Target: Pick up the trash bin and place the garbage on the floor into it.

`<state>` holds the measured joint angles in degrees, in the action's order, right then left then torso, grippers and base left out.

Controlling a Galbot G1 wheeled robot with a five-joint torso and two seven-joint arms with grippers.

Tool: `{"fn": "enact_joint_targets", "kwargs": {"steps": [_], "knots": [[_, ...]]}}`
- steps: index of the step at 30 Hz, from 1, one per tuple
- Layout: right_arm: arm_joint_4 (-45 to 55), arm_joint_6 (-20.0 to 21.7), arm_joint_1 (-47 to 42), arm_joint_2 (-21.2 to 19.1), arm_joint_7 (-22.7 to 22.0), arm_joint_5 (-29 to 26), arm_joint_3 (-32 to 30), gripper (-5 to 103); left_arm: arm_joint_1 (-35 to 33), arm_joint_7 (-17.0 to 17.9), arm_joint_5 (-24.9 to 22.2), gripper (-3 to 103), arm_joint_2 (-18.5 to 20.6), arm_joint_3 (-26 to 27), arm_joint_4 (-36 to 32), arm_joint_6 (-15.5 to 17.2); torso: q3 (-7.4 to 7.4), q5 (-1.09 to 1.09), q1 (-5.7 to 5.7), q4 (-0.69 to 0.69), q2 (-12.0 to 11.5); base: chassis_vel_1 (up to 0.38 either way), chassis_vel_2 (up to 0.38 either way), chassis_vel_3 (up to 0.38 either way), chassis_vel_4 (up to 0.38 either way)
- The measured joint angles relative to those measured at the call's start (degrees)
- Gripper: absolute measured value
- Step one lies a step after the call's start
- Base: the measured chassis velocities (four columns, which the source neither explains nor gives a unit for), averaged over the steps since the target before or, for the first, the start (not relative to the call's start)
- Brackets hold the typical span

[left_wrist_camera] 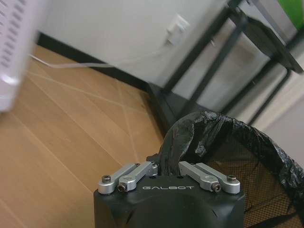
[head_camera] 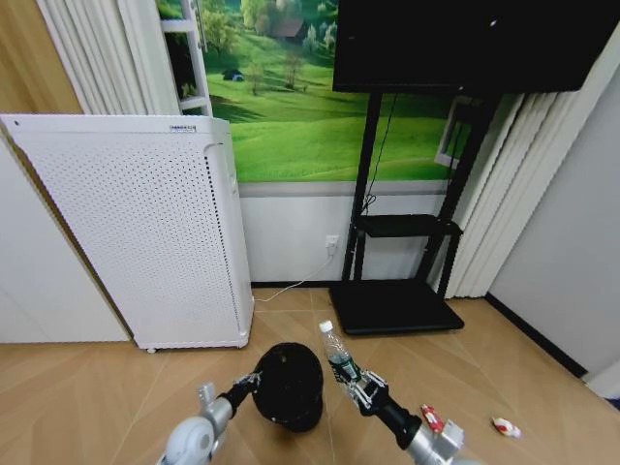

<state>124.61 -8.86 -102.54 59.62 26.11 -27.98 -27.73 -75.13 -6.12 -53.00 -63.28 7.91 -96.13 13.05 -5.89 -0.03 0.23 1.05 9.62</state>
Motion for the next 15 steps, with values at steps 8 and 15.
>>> {"fn": "enact_joint_targets", "kwargs": {"steps": [8,15], "knots": [[-4.4,-1.2,0.0,1.0,1.6,4.8,4.1,24,0.4,-1.5,1.8,6,-1.0,-5.1,-0.5,0.3,0.01,0.04,0.00,0.00,0.0,0.000,0.000,0.000,0.000],[-7.3,-2.2,0.3,1.7,2.5,7.5,6.3,31,-2.4,-3.0,3.4,6,-1.6,-4.9,-3.6,0.4,0.01,0.02,0.00,-0.01,0.0,0.000,0.000,0.000,0.000]]}}
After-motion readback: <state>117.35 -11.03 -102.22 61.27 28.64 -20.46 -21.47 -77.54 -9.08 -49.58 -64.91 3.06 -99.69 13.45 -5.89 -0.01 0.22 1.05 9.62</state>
